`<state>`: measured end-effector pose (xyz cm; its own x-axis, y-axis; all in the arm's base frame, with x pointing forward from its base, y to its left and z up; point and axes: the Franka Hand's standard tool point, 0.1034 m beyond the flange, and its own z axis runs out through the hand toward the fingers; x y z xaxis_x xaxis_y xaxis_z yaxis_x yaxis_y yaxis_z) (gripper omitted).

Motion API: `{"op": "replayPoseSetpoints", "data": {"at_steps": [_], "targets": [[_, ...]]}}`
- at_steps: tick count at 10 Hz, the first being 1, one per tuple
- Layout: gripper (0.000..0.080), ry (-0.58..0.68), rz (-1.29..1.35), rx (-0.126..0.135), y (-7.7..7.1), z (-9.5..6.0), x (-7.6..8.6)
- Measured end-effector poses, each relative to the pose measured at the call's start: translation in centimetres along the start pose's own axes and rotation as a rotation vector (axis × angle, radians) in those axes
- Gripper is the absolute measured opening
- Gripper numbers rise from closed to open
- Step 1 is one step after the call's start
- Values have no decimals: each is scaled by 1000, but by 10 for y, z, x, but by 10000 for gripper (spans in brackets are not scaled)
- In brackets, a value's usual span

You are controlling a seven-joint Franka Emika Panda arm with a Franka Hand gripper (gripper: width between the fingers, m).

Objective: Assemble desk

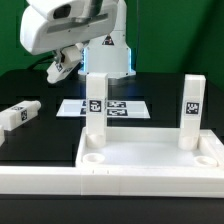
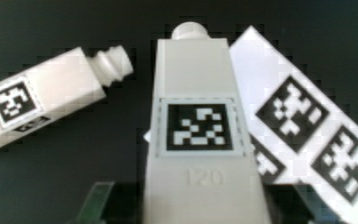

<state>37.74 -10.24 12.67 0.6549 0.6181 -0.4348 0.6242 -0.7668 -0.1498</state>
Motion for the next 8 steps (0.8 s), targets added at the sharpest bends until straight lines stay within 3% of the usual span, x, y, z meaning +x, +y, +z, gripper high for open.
{"op": "replayPoseSetpoints", "data": {"at_steps": [4, 5, 8], "targets": [[291, 232, 90, 42, -13, -45, 43], [291, 300, 98, -4, -8, -47, 46], [291, 480, 90, -12, -5, -47, 47]]}}
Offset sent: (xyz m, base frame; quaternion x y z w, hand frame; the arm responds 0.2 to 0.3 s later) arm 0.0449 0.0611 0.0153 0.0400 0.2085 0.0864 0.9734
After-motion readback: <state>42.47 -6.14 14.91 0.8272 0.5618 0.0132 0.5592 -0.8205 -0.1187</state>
